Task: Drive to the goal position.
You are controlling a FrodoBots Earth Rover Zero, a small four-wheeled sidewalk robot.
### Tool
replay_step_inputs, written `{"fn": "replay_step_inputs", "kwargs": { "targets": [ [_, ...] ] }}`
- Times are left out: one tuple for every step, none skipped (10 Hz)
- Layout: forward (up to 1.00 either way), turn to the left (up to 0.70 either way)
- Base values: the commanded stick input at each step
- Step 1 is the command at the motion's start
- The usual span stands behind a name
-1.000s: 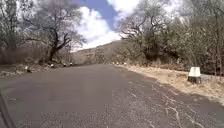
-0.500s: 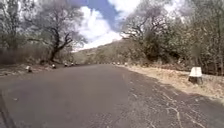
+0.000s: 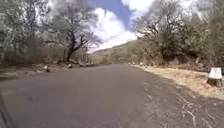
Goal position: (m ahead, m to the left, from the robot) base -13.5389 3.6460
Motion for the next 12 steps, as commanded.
{"fn": "replay_step_inputs", "kwargs": {
  "targets": [
    [0.00,0.45],
    [0.00,0.45],
    [0.00,0.45],
    [0.00,0.45],
    [0.00,0.45],
    [0.00,0.45],
    [0.00,0.45],
    [0.00,0.45],
    [0.00,0.45],
    [0.00,0.45],
    [0.00,0.45],
    [0.00,0.45]
  ]
}}
